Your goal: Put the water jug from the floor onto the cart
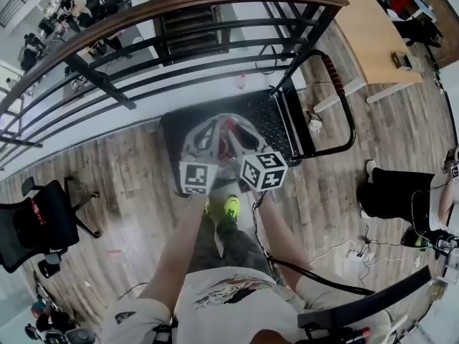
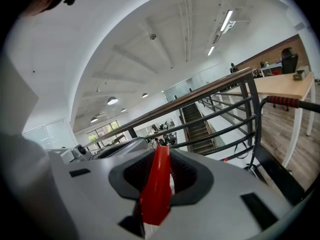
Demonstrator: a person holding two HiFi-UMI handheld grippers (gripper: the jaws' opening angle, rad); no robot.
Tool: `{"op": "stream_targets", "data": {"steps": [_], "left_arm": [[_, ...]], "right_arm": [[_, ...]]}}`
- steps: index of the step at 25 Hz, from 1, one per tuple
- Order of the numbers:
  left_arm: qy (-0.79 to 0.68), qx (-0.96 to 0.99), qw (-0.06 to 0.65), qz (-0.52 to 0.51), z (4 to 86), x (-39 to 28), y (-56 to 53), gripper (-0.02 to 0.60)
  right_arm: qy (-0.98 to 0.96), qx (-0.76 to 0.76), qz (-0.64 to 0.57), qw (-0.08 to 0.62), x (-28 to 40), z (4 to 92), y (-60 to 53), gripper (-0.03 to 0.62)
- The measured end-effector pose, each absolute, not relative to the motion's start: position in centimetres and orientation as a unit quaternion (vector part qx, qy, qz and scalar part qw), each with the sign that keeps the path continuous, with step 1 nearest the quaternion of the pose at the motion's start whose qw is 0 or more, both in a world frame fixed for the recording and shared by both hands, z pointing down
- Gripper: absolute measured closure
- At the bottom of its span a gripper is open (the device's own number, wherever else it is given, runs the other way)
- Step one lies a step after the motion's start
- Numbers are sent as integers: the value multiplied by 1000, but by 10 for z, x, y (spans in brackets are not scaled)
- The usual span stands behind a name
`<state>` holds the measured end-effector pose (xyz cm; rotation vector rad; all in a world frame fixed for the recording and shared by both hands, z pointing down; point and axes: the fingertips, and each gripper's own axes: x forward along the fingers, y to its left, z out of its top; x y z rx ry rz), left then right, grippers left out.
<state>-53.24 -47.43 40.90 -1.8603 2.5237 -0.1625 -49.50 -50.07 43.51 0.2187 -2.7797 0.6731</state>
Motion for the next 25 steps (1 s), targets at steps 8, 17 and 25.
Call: {"op": "stream_targets", "data": {"steps": [8, 17, 25], "left_arm": [[803, -593, -31, -53, 464, -566, -479, 569], [791, -608, -42, -43, 503, -588, -488, 569], [776, -630, -24, -23, 515, -597, -509, 569]], "right_arm": [[-951, 79, 253, 160, -525, 491, -501, 500], [-946, 83, 254, 185, -550, 546, -505, 500], [-938, 111, 256, 207, -548, 591, -534, 500]]}}
